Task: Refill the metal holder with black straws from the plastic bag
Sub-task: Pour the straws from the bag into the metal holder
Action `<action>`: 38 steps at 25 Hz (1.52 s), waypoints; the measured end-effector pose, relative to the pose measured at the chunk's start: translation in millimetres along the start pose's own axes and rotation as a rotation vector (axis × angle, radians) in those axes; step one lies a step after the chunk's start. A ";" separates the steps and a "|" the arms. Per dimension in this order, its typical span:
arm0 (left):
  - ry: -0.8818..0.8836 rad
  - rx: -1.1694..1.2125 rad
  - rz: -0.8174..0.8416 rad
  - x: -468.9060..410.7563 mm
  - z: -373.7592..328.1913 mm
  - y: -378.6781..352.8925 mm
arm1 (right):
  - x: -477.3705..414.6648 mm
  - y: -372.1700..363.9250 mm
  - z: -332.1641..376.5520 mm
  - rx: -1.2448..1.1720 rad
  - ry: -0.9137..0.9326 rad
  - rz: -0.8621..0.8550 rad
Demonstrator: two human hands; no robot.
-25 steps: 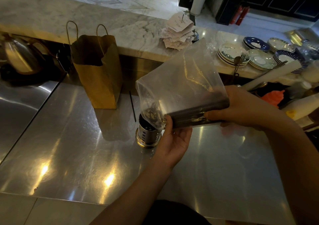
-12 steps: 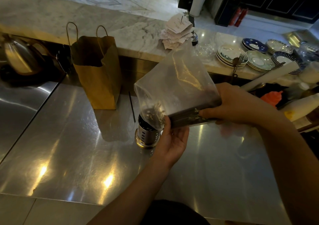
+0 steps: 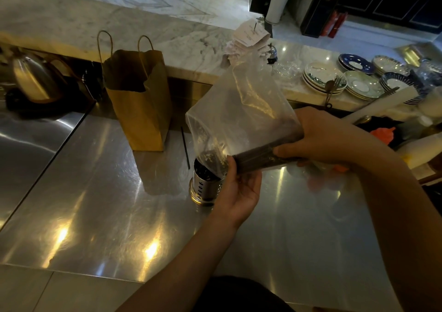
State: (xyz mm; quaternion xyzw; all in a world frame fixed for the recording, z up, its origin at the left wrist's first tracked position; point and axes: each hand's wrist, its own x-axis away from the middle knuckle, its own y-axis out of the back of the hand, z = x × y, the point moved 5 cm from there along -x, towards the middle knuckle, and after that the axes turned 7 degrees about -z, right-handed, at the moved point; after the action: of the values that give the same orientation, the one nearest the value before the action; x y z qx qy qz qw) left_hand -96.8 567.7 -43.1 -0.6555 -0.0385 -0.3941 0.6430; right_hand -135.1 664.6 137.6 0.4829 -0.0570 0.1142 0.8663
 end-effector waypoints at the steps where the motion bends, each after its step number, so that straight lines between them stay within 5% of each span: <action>1: 0.006 0.007 0.001 -0.5 0.1 -0.5 | -1.3 1.7 0.9 0.013 0.008 -0.008; 38: -0.032 0.117 0.076 0.2 -14.4 9.2 | -26.1 19.2 23.9 0.141 0.016 0.035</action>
State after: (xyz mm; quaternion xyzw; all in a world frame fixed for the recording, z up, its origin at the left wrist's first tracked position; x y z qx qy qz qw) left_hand -98.2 553.5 -52.4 -0.6241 -0.0470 -0.3559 0.6940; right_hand -164.9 650.3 160.5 0.5409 -0.0505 0.1370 0.8283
